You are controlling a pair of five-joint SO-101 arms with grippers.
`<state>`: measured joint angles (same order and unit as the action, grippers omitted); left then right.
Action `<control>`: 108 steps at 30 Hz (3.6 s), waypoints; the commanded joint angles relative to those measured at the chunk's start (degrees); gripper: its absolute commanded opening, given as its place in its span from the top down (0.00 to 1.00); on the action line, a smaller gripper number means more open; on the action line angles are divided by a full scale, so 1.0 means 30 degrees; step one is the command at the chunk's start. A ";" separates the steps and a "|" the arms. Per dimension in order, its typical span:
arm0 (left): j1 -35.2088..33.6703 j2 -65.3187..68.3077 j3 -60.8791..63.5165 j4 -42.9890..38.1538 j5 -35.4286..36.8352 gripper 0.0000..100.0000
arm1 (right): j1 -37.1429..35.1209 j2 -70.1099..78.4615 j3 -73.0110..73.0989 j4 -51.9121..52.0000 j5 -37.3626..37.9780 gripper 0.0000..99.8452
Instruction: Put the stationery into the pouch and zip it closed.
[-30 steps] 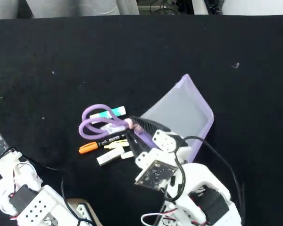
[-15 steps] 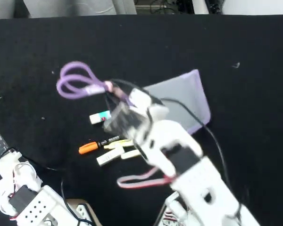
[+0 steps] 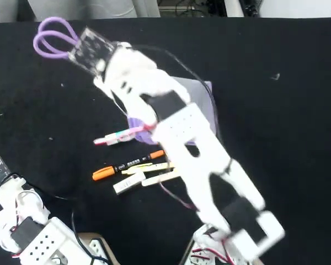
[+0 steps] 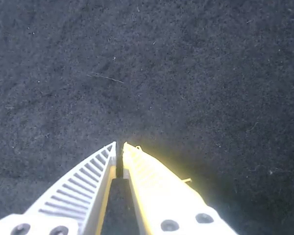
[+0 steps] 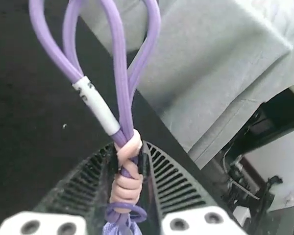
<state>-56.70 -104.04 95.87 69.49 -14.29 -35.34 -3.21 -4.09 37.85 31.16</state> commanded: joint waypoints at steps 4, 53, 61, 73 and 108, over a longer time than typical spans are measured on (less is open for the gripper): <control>0.0132 -0.0088 0.0513 0.0088 -0.0088 0.97 | -0.2784 0.3912 -0.6755 0.2667 -0.0381 0.99; 0.0132 -0.0088 0.0513 0.0088 -0.0088 0.97 | -0.5802 -1.1355 0.4293 1.6293 -0.2813 0.99; 0.0132 -0.0088 0.0513 0.0088 -0.0088 0.97 | -0.5714 -1.9297 1.5663 0.9524 -0.1700 0.99; 0.0161 -0.0088 0.0513 0.0088 -0.0088 0.97 | -0.1846 -2.1817 2.3604 -0.0059 -0.1846 0.99; 1.2938 -0.0176 -0.0073 -0.3136 -0.2227 0.77 | -0.2139 -2.1875 2.8879 -0.9846 -0.3692 0.99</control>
<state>-18.99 -104.04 95.87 61.05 -20.26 -43.16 -67.21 82.51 11.91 20.70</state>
